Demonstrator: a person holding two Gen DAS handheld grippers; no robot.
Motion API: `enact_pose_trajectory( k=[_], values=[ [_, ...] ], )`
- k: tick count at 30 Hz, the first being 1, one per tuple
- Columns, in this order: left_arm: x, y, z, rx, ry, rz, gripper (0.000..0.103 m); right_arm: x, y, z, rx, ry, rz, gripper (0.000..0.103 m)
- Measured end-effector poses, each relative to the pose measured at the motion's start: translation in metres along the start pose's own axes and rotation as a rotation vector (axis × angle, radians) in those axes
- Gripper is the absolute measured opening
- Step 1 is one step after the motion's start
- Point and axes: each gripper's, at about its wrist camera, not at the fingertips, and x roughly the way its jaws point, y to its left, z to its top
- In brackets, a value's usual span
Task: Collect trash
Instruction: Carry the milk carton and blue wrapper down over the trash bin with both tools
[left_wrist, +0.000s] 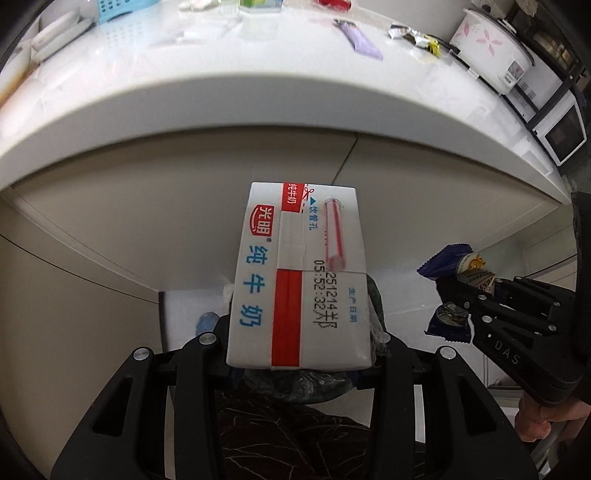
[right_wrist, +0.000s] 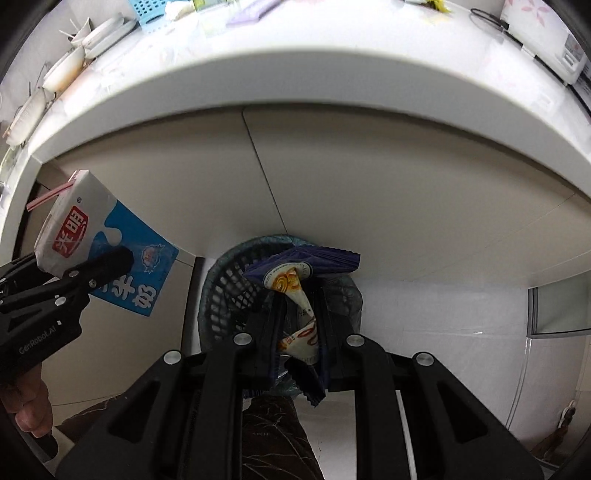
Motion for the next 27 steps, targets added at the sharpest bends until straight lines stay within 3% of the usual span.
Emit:
enact_pose_trajectory(
  k=[3, 20, 27],
  values=[
    [0.009, 0.004, -0.004, -0.015, 0.010, -0.023, 0.040, 0.010, 0.001, -0.004, -0.001, 0.006, -0.001, 0.015],
    [0.039, 0.013, -0.022, -0.040, 0.062, 0.023, 0.040, 0.064, 0.010, -0.002, -0.010, 0.079, 0.036, 0.016],
    [0.036, 0.010, -0.016, -0.047, 0.066, 0.026, 0.040, 0.077, 0.017, -0.001, -0.012, 0.097, 0.046, 0.031]
  ],
)
